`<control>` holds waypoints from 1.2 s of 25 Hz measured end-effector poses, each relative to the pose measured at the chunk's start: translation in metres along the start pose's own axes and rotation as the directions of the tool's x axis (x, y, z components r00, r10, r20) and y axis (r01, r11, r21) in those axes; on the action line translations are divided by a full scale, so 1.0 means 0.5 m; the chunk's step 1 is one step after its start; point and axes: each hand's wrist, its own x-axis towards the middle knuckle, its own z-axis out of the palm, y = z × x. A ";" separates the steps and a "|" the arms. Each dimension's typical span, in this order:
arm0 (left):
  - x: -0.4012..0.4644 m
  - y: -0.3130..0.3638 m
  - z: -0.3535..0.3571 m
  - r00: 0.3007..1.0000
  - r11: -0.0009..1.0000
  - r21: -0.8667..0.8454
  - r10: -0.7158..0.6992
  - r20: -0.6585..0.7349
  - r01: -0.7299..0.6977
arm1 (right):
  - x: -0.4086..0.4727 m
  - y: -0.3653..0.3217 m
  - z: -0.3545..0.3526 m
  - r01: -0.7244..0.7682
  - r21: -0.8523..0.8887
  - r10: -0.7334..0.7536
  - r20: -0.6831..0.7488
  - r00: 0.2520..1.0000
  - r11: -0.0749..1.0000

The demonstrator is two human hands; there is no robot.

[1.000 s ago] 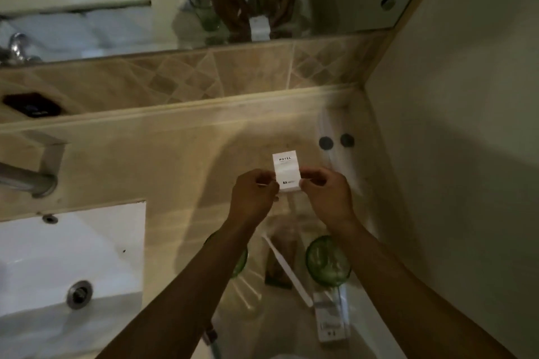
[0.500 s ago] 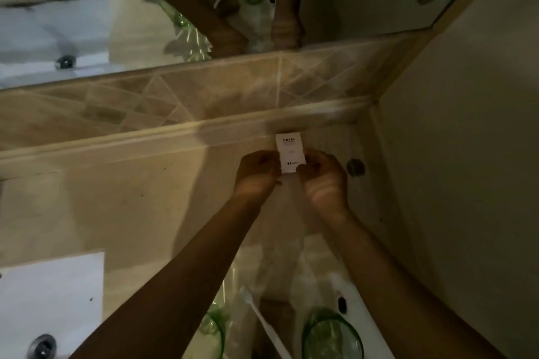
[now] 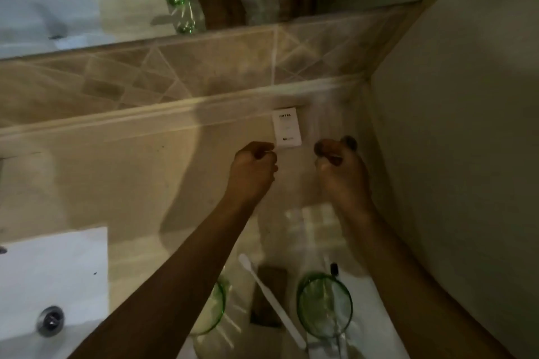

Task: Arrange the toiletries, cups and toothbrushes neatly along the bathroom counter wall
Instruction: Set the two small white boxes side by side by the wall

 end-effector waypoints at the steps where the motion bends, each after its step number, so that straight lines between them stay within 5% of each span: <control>1: -0.038 -0.004 -0.009 1.000 1.000 -0.030 0.011 0.013 -0.011 | -0.024 0.012 -0.028 0.007 -0.012 -0.008 -0.009 1.000 1.000; 7: -0.321 -0.119 -0.062 0.993 0.994 -0.105 -0.004 0.115 0.016 | -0.228 0.167 -0.167 -0.008 -0.070 0.002 -0.097 0.995 0.998; 14: -0.464 -0.326 0.000 0.900 0.899 -0.166 -0.361 0.246 0.406 | -0.430 0.334 -0.187 -0.147 -0.195 0.149 -0.004 0.989 0.970; 25: -0.511 -0.343 0.047 0.807 0.860 -0.114 -0.409 0.426 0.497 | -0.539 0.349 -0.155 -0.114 -0.277 0.144 0.090 0.985 0.954; 30: -0.544 -0.329 0.002 0.881 0.938 -0.065 -0.295 0.370 0.341 | -0.558 0.312 -0.159 -0.190 -0.100 0.205 0.160 0.966 0.977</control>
